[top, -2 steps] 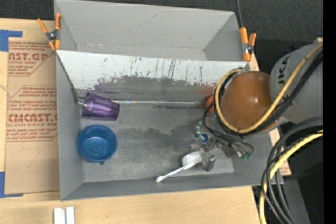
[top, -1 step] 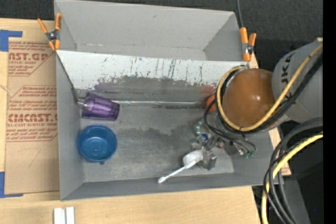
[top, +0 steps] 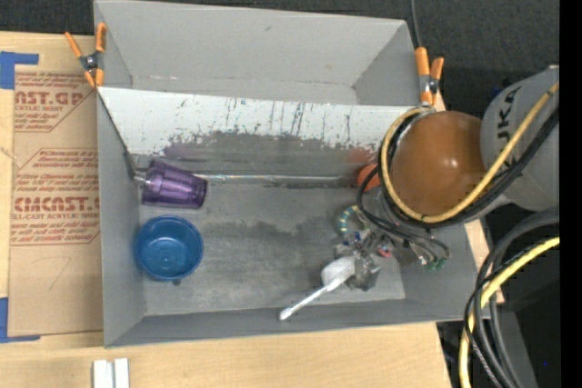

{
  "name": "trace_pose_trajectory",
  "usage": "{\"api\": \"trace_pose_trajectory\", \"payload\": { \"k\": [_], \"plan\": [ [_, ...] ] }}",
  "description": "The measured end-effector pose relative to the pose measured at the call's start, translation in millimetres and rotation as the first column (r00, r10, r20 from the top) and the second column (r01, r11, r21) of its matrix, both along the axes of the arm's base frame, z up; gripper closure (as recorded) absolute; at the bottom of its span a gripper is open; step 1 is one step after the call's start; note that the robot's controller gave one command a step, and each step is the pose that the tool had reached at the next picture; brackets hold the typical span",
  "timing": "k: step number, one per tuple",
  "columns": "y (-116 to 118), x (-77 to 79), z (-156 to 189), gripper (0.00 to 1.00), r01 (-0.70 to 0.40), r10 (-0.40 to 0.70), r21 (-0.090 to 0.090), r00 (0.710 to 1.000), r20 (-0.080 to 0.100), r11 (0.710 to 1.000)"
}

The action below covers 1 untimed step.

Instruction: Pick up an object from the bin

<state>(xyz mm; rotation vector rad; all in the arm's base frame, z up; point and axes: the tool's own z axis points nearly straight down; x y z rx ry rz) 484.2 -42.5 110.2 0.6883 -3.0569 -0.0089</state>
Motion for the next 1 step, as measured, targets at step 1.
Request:
{"api": "trace_pose_trajectory", "payload": {
  "k": [1],
  "plan": [
    [0.3,0.3,16.1,1.0,0.0,0.0,0.0,1.0,0.001,1.0]
  ]
}}
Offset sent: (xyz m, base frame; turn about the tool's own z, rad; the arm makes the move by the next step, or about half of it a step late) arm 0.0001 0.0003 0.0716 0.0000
